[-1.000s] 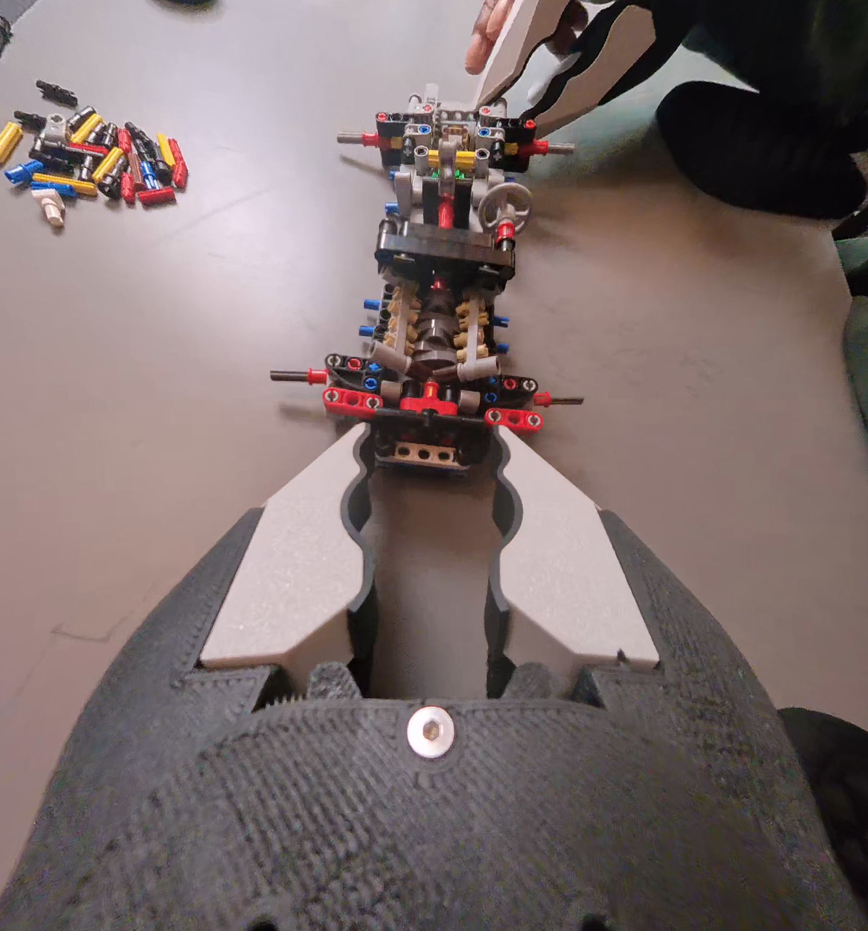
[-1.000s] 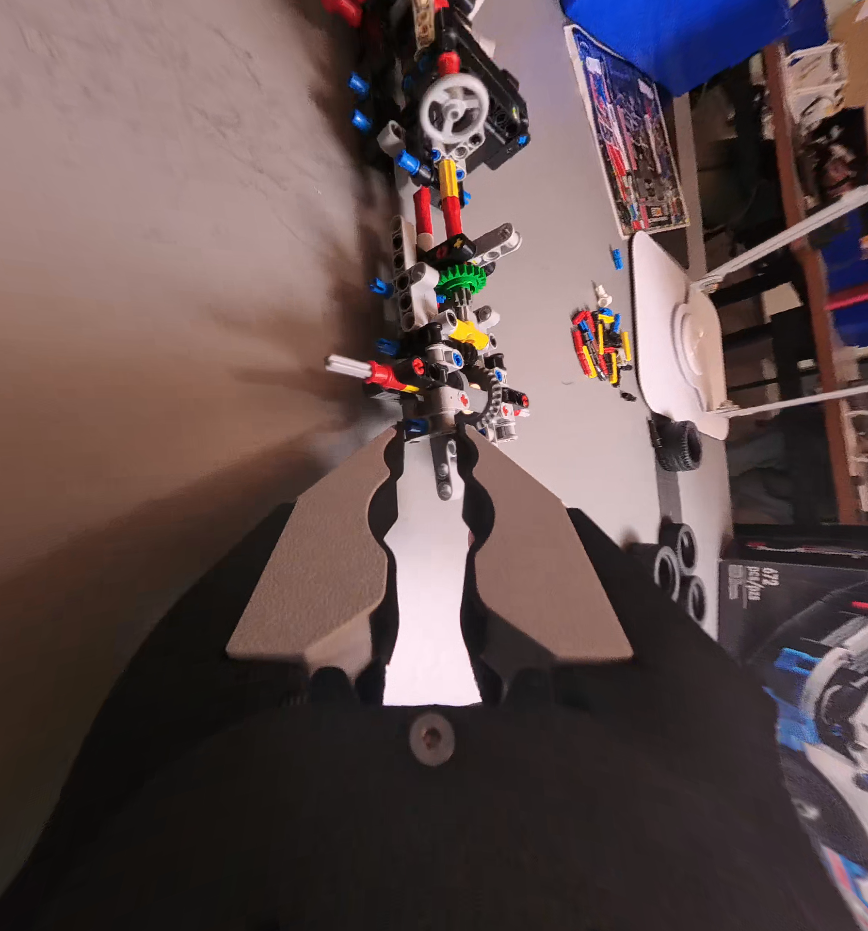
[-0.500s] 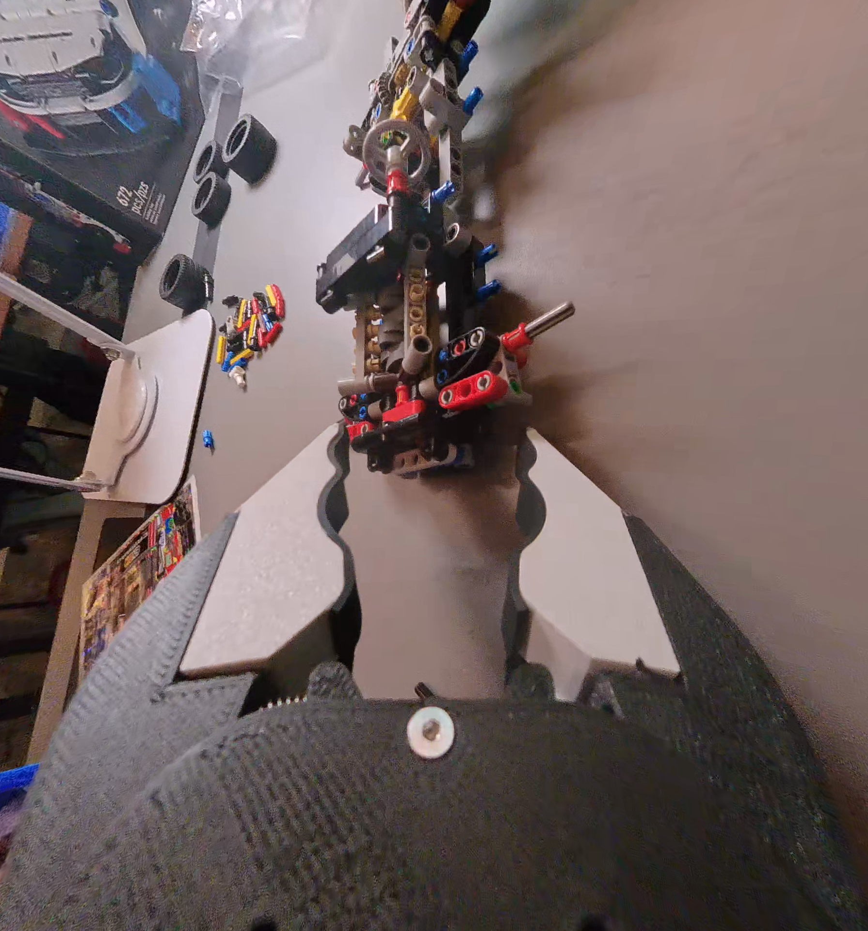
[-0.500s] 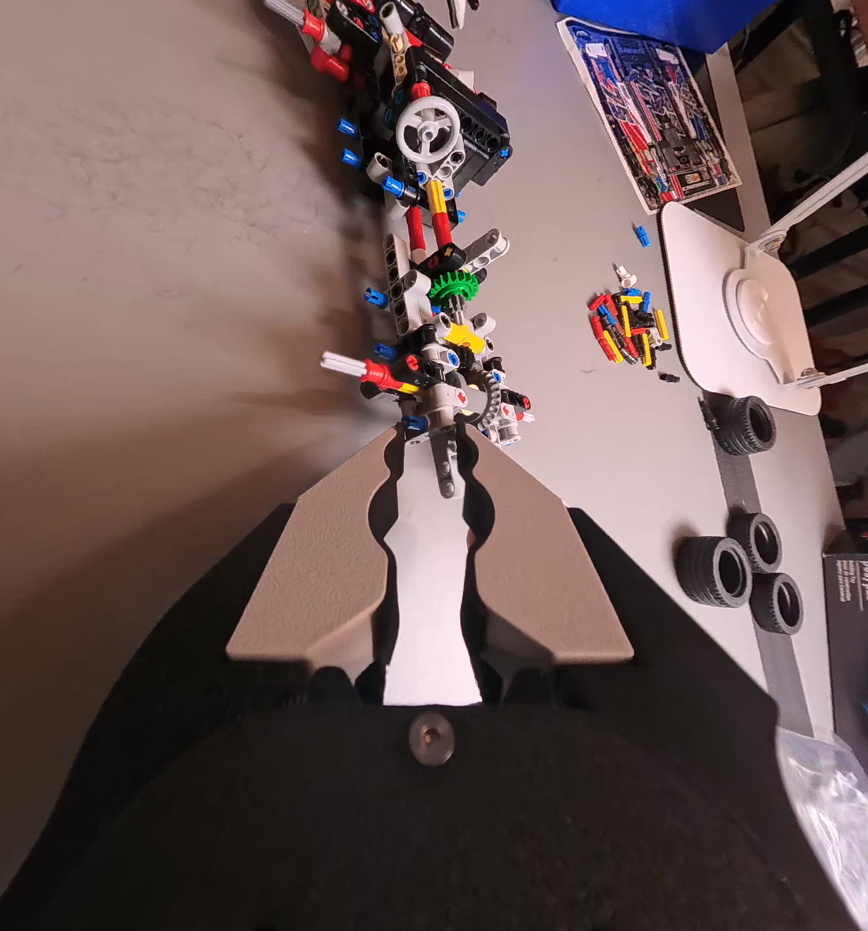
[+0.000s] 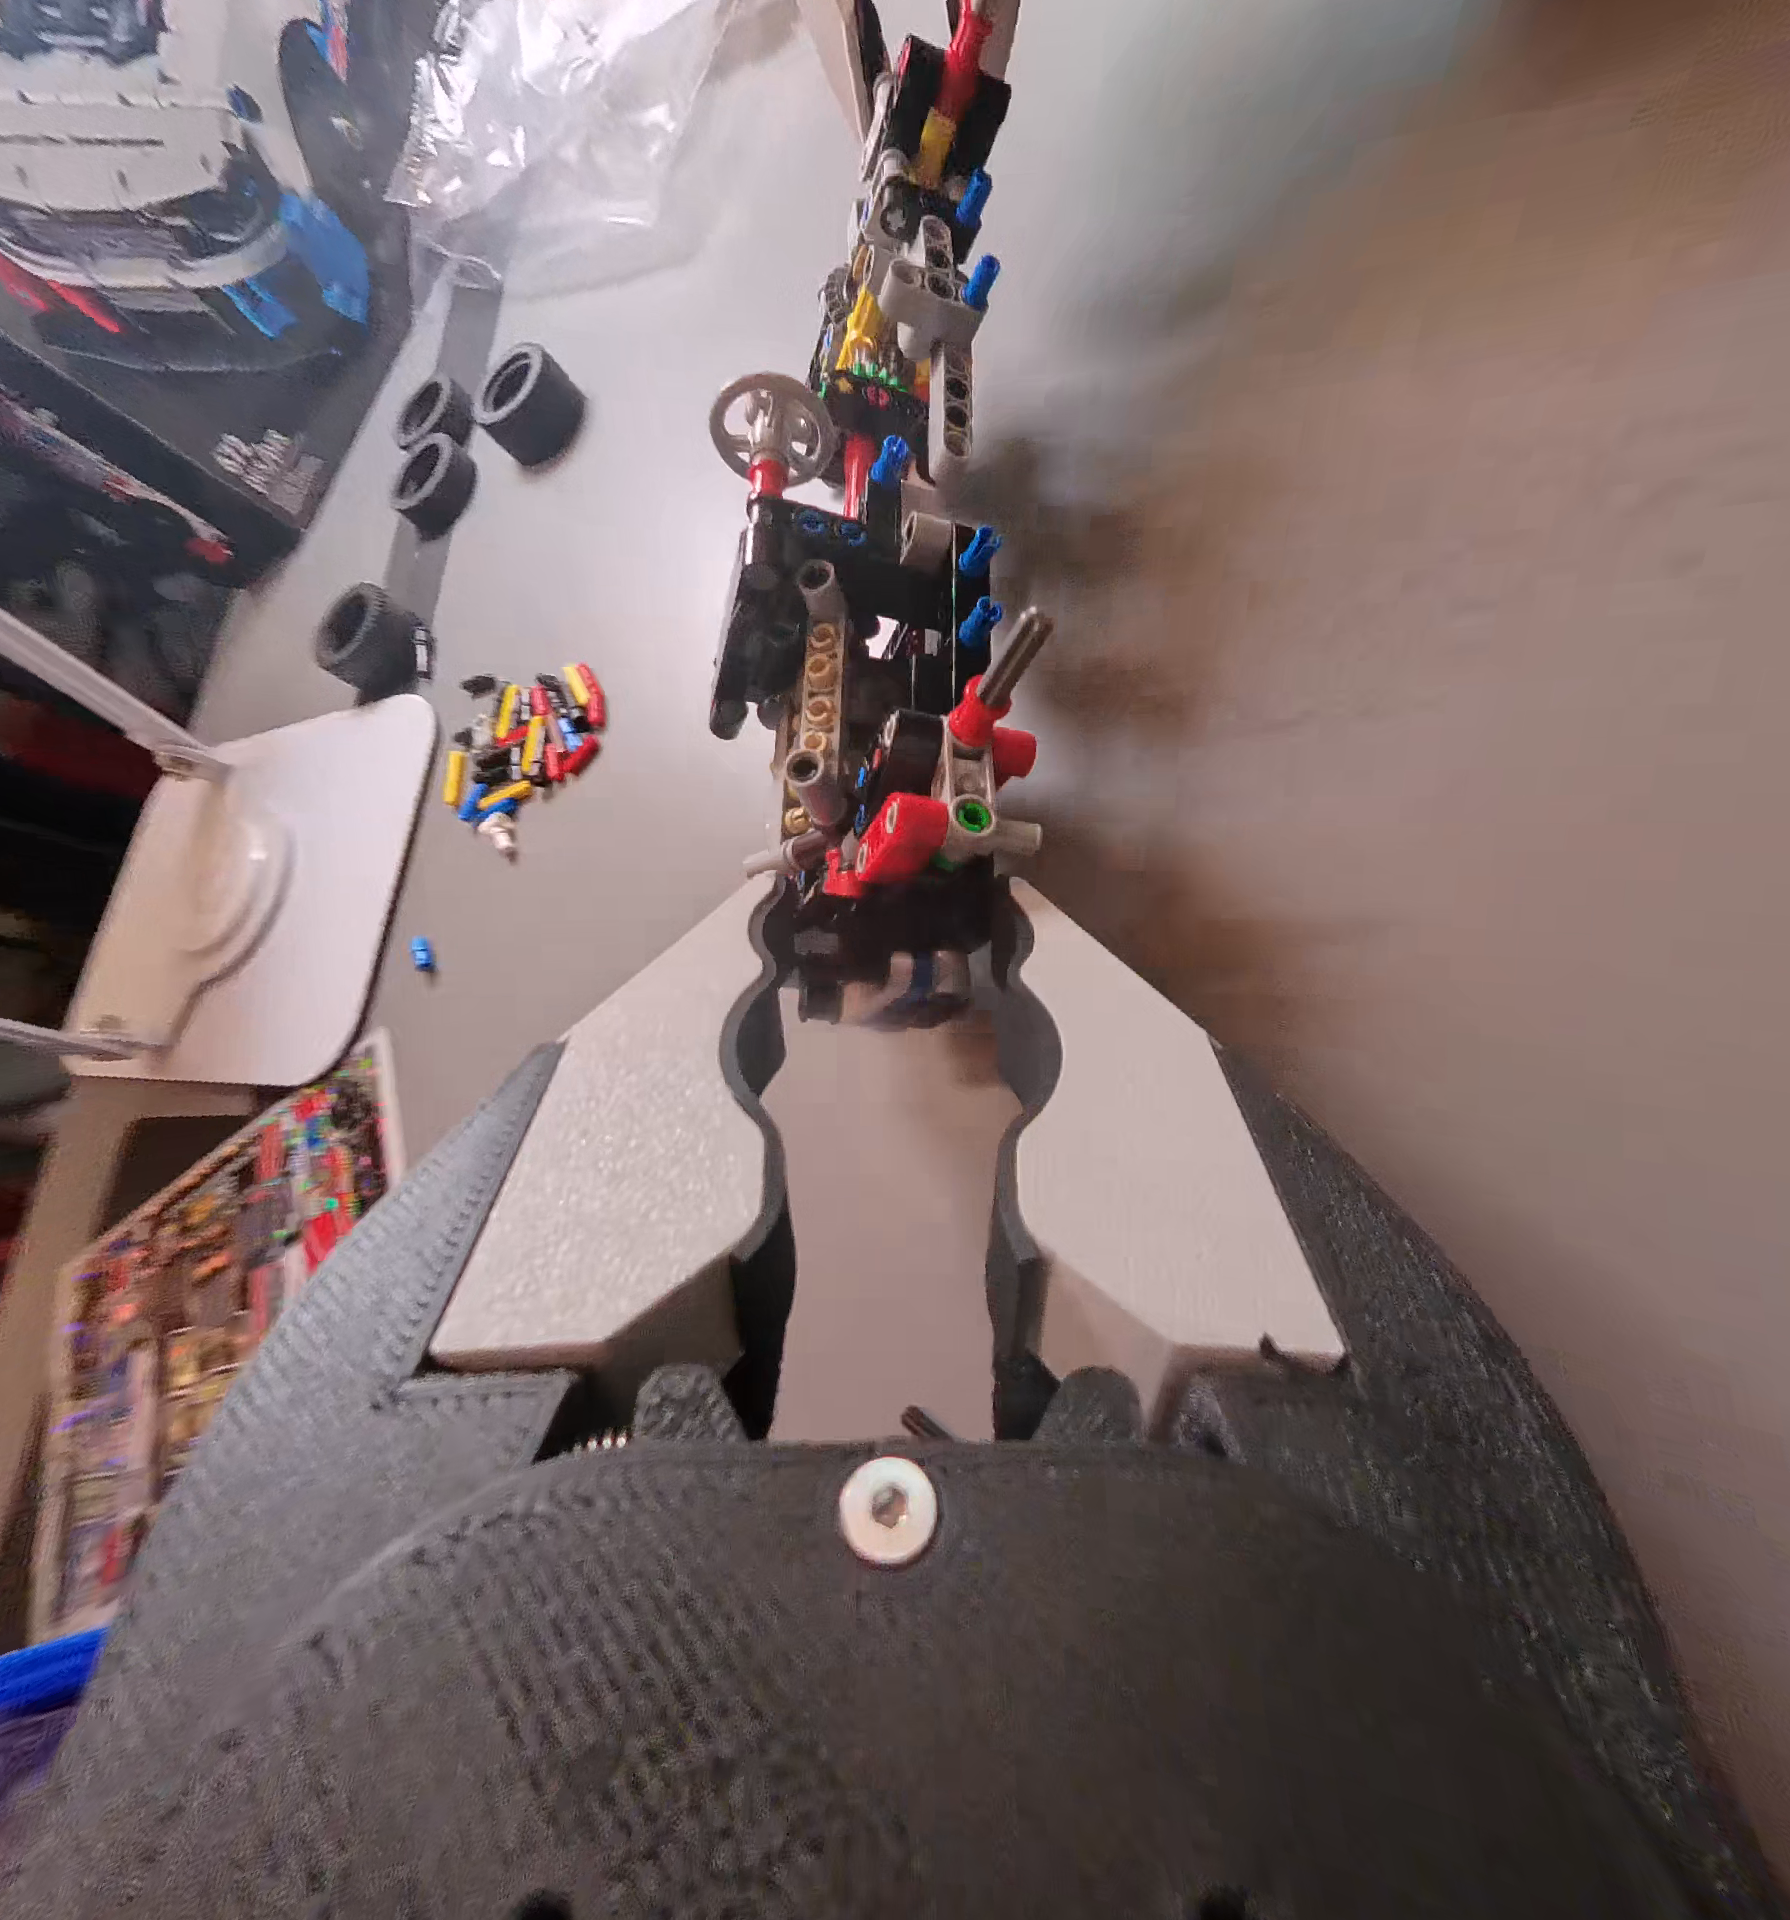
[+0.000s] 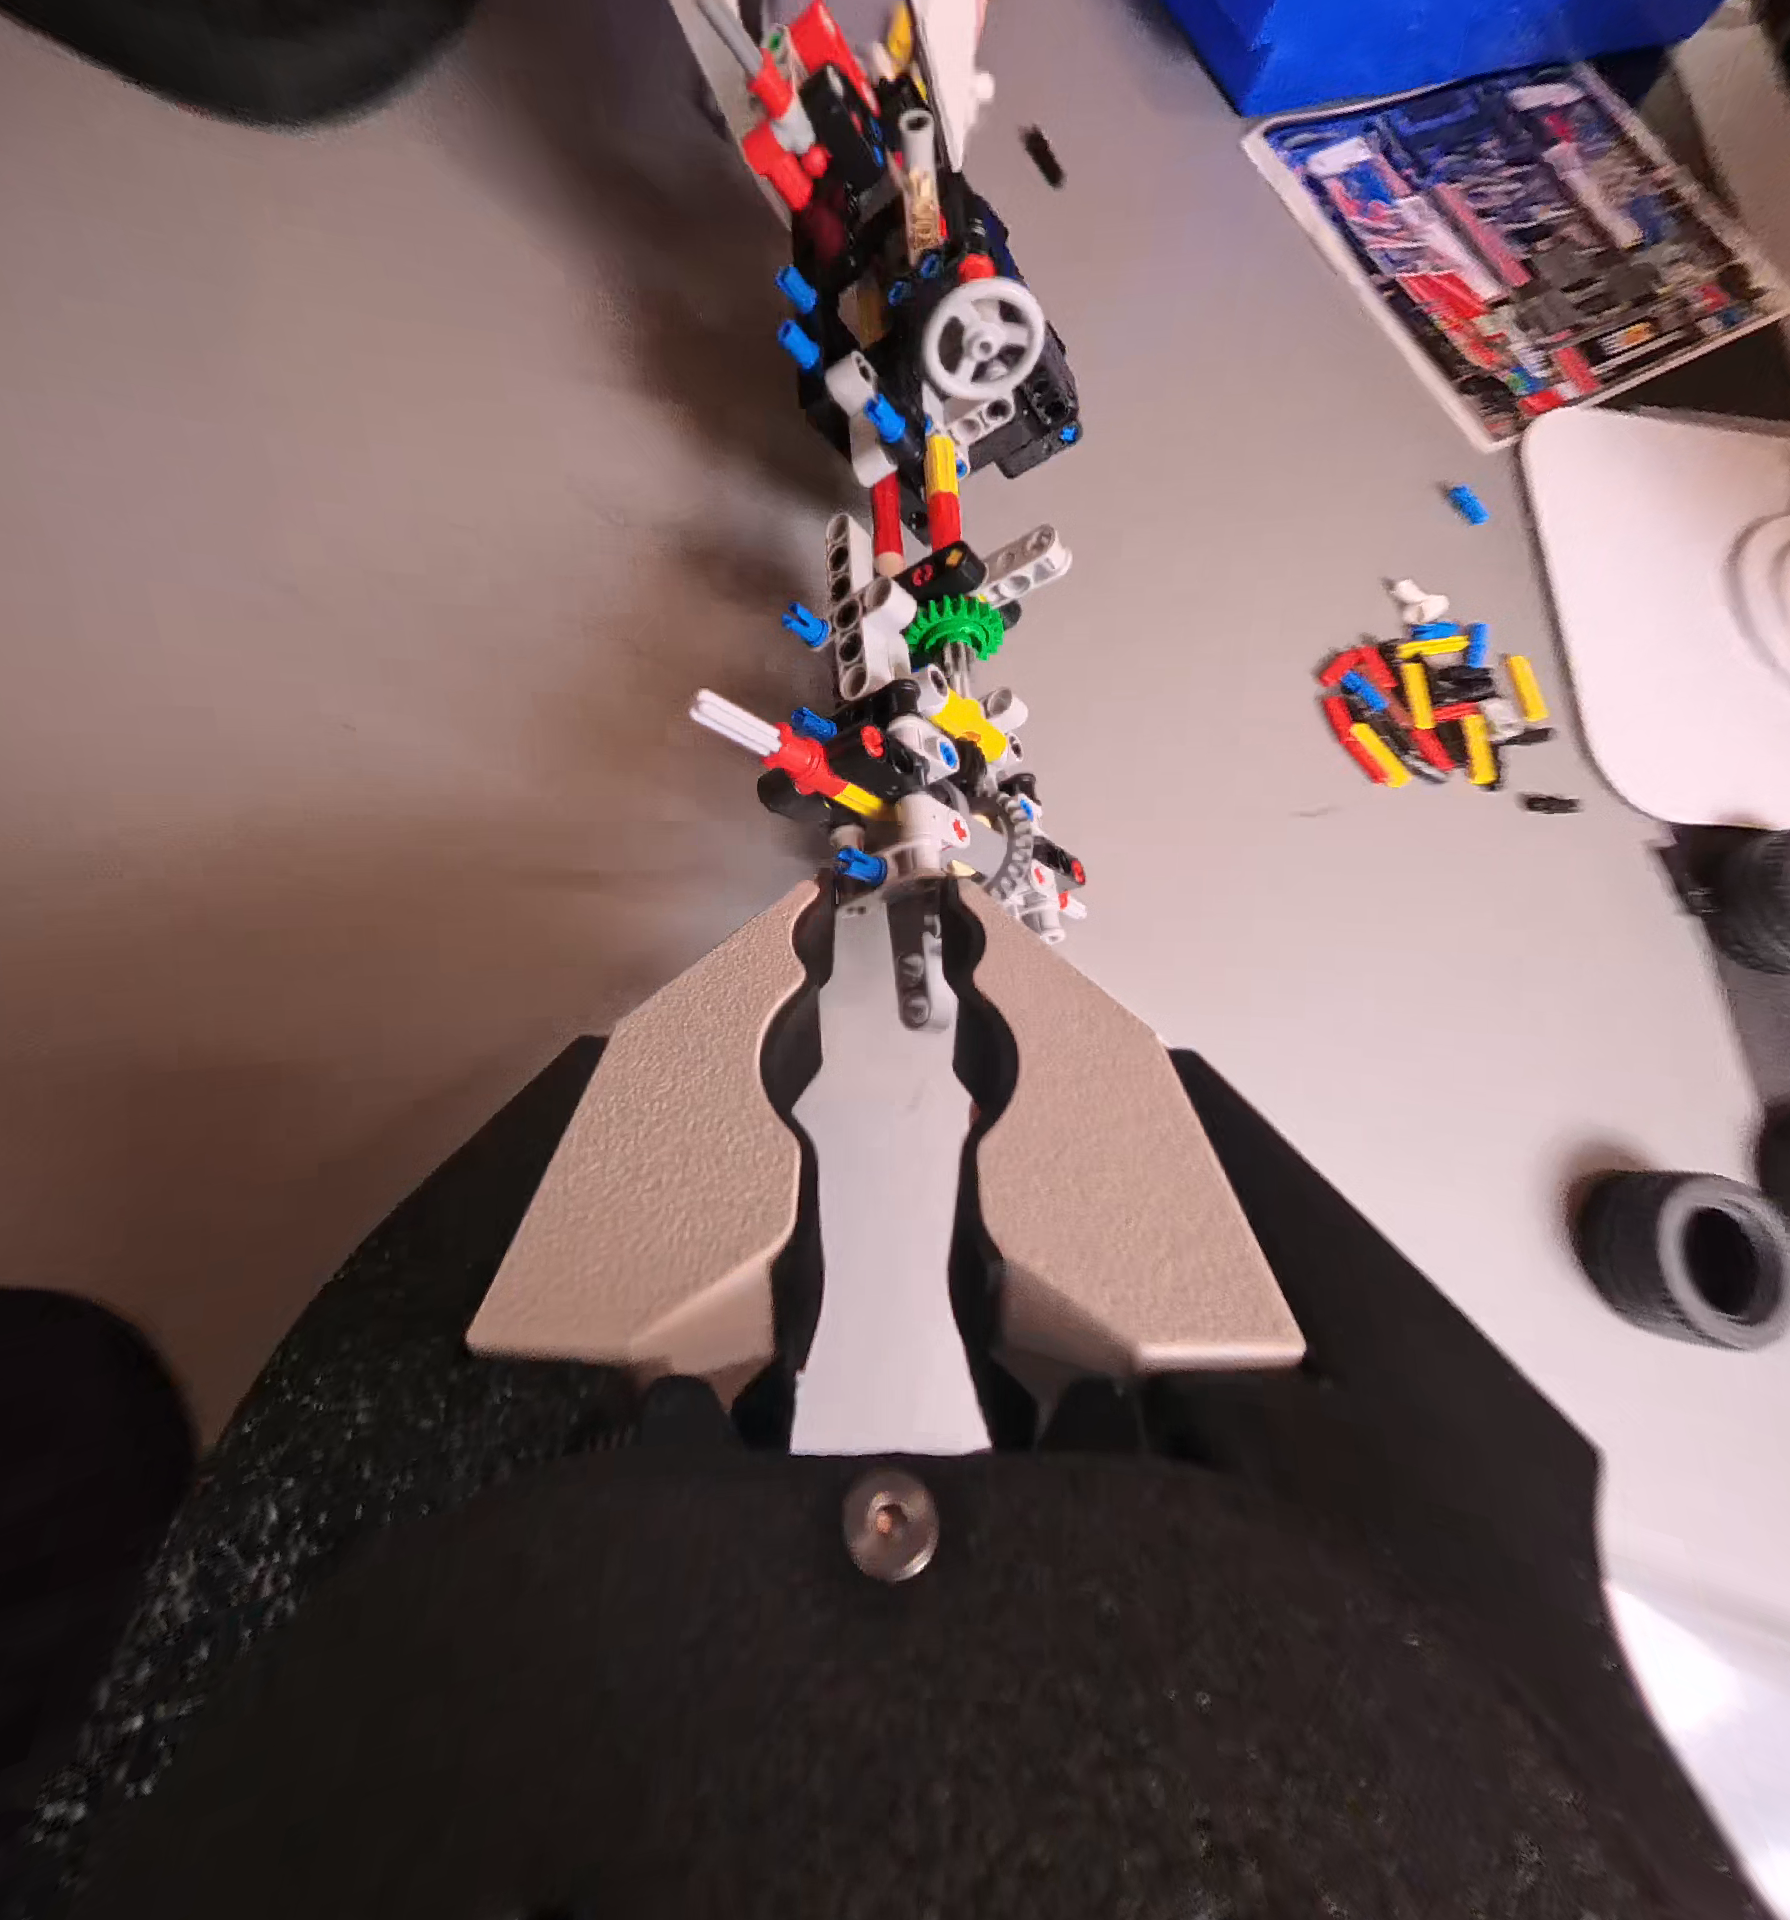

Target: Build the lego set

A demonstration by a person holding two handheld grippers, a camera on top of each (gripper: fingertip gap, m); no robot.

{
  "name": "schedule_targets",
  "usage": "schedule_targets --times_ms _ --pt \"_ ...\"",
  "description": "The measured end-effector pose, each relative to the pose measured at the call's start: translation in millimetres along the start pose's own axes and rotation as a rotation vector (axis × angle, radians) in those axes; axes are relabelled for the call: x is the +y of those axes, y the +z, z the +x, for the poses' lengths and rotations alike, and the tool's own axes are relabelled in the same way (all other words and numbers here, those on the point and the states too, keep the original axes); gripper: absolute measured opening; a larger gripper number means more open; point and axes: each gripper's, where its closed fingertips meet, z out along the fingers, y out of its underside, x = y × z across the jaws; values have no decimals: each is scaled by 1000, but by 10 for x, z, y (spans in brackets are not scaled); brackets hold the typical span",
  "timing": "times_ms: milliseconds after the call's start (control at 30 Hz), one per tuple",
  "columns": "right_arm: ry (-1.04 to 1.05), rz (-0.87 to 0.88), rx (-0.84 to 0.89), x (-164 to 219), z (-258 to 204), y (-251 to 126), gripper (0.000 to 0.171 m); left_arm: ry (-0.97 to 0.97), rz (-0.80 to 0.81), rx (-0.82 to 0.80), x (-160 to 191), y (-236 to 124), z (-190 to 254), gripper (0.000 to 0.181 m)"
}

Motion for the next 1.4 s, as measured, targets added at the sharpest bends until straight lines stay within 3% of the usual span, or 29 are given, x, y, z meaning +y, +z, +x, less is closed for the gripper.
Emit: schedule_targets --times_ms 33,233,467,733,867,1067,1267,1400 --pt "42 -2 -47 -28 -32 -34 17 -38 16 33 -49 -39 9 36" --pt "288 5 -304 -122 -261 -165 17 -221 102 186 -253 -170 130 34" --pt "635 105 -628 -163 -553 -247 18 -590 167 453 -378 -228 370 33" --pt "793 86 -750 6 -527 -156 22 -1026 153 730 -352 -132 520 33" --pt "821 31 -778 125 -558 -59 22 -1080 164 735 -275 -29 511 23" --pt "853 36 -788 179 -565 -8 23 -1110 185 720 -254 -3 473 25" --pt "847 49 -755 165 -494 -37 28 -1095 172 650 -205 -16 407 33" --pt "832 60 -695 186 -410 -38 34 -975 160 517 -153 -61 328 45"
